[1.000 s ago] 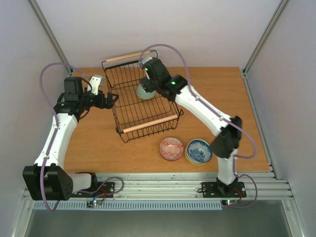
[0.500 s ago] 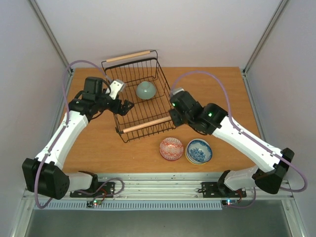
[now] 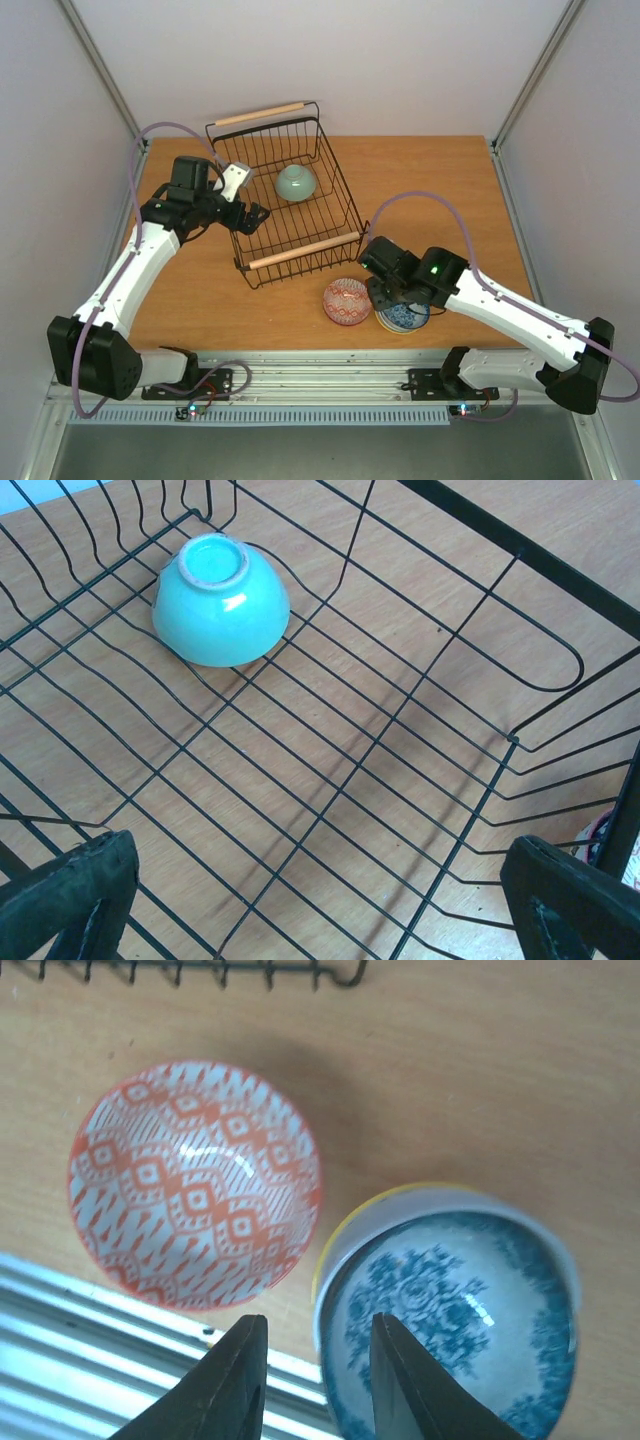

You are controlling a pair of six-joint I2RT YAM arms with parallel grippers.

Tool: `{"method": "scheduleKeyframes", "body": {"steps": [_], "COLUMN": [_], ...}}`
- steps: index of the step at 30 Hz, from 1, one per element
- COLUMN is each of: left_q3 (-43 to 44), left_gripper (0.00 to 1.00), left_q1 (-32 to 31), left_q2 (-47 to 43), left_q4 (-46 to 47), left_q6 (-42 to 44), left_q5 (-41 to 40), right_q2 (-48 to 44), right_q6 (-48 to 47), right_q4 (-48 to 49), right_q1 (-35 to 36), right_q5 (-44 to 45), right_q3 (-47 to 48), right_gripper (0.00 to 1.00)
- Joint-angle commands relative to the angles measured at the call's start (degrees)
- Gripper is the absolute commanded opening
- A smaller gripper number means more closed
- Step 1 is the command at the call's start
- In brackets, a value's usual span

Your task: Load the bowls into the dish rack

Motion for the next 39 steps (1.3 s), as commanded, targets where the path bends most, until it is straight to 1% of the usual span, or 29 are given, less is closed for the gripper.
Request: {"method": "scheduleKeyframes", "body": {"steps": [1,12,19,33,37,39], "left_q3": [1.12,0.81,0.93,0.98,0.98,0.94], "left_gripper": [0.99,0.99,0.99,0.99,0.99,0.99], "left_q1": [-0.12,-0.1,-0.11,-0.12,-0.11,-0.12], "left_q2": [0.36,0.42,0.82,0.82,0.67,0.65], "left_q4": [0.73,0.89,0.84,0.76,0.69,0.84], "left_q6": [0.09,-0.25,-0.41,-0.5,-0.54,-0.52], "left_q5": [-0.41,0.09,0.76,1.25,1.34,1.28], "right_q2": [0.48,0.8,2.38,4.21,4.96,5.02], "right_q6": [4.92,9.74,10.92,11.15,10.91,10.8], "right_q4": [-1.29,-5.14,-4.51,-2.16,-1.15,-0.81], "right_q1": [4.24,7.07,7.17,7.23,7.21,7.22], "right_q5": [-3.21,-1.77,-2.03,-2.29,-2.53,-2.57], "right_q3": [-1.68,-4.51,-7.54,-10.69,-11.55,-11.64], "right_gripper": [0.31,0.3,0.29,0.25,0.22,0.16]}}
